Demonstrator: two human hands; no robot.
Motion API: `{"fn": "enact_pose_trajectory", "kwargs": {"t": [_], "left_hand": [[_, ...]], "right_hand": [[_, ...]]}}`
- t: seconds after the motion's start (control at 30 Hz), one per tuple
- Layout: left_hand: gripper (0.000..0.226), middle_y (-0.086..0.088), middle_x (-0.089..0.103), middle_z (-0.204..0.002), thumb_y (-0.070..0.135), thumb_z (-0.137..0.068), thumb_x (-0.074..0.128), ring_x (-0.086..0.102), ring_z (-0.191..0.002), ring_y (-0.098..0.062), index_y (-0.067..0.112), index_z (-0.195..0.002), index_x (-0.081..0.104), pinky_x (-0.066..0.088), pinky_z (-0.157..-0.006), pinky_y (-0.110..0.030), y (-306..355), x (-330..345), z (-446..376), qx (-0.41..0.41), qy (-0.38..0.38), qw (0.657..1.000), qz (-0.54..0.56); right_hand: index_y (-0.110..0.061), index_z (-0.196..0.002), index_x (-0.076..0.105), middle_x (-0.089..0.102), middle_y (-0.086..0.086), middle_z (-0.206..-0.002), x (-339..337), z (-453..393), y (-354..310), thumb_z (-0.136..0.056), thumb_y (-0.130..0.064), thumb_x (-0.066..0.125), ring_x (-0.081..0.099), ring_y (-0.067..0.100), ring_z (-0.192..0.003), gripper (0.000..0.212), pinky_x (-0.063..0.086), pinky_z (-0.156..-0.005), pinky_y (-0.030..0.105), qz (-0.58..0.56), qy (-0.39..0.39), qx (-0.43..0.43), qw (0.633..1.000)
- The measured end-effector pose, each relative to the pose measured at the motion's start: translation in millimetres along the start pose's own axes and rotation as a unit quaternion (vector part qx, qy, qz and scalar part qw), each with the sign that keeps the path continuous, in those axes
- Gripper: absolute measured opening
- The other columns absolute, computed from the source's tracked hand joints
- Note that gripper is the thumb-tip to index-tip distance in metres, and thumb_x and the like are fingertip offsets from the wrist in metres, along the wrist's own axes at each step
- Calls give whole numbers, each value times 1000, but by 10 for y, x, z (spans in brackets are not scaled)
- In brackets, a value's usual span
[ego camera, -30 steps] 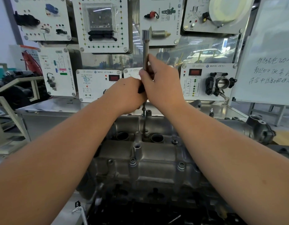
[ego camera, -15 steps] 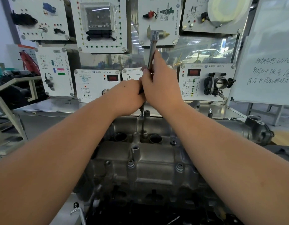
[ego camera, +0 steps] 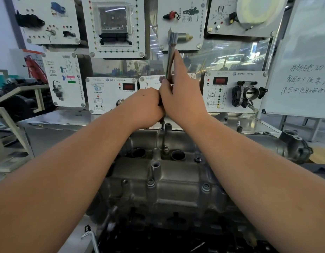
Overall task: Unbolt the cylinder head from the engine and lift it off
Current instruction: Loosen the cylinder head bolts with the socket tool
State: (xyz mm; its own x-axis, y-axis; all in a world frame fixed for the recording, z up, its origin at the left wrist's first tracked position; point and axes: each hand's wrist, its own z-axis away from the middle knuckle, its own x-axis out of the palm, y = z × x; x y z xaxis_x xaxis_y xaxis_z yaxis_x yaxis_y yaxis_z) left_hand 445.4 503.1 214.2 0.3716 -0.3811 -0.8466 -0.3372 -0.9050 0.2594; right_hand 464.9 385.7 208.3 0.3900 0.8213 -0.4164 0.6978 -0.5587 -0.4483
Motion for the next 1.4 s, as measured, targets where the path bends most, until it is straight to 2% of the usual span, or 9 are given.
{"fn": "enact_pose_trajectory", "kwargs": {"t": [0.2,0.33,0.5,0.67,0.83,0.93,1.1,1.2,1.4], "left_hand": [[27,-9,72,-75,22,-93,51,66,-72,-24,18,-70,63,55,-72,-39,8,-5,10,0,12,1000,2],[21,-12,74,-86,14,-96,47,67,-81,-27,10,-92,68,55,-78,-43,22,6,34,-5,-2,1000,30],[23,-11,74,-79,14,-95,48,69,-75,-26,14,-80,65,57,-74,-42,15,0,5,-15,2,1000,5],[28,-7,69,-71,20,-94,52,64,-67,-19,21,-67,59,51,-62,-34,-7,12,-14,-1,19,1000,-10],[14,-10,68,-84,13,-95,49,61,-74,-21,16,-87,60,48,-66,-34,-14,35,0,17,9,1000,9],[22,-7,61,-73,9,-94,48,62,-80,-30,16,-72,50,46,-68,-39,-13,48,-15,5,21,999,-34],[25,-7,69,-72,24,-94,50,67,-70,-25,23,-70,56,56,-69,-38,-17,28,-13,1,30,999,-17],[24,-7,68,-75,20,-96,47,66,-70,-25,27,-73,51,54,-67,-37,-28,33,-22,8,23,1000,2],[25,-8,71,-76,16,-96,50,67,-71,-22,23,-73,56,54,-66,-34,-16,9,-23,13,28,999,-13]], "right_hand": [[-9,-136,51,58,-8,-77,-10,-15,29,-100,-26,59,54,11,-68,41,41,-61,18,6,57,-19,998],[-4,-145,40,61,1,-73,-6,-54,22,-104,-21,49,58,14,-65,45,46,-58,28,11,25,10,1000],[-20,-162,9,71,10,-91,-4,6,-6,-105,-25,49,68,24,-79,70,57,-78,43,-12,7,8,1000],[-13,-146,46,65,-2,-92,-13,-10,26,-99,-24,61,60,16,-83,51,46,-72,22,-14,41,-13,999],[-12,-149,41,65,0,-84,-7,-23,27,-104,-20,50,59,14,-75,47,43,-66,24,-19,12,-2,1000],[-19,-159,26,71,2,-93,7,15,1,-103,-22,51,65,16,-83,61,50,-73,30,-40,3,-11,999],[-14,-145,49,63,-10,-86,-15,-5,28,-100,-22,60,58,6,-78,47,38,-69,5,-38,61,-22,997],[-9,-145,45,53,-10,-72,2,-36,39,-104,-21,50,52,2,-67,43,37,-59,12,-21,37,0,999],[-18,-150,41,69,-4,-96,-7,16,7,-101,-24,57,65,14,-86,51,50,-76,24,-71,32,-10,997]]}}
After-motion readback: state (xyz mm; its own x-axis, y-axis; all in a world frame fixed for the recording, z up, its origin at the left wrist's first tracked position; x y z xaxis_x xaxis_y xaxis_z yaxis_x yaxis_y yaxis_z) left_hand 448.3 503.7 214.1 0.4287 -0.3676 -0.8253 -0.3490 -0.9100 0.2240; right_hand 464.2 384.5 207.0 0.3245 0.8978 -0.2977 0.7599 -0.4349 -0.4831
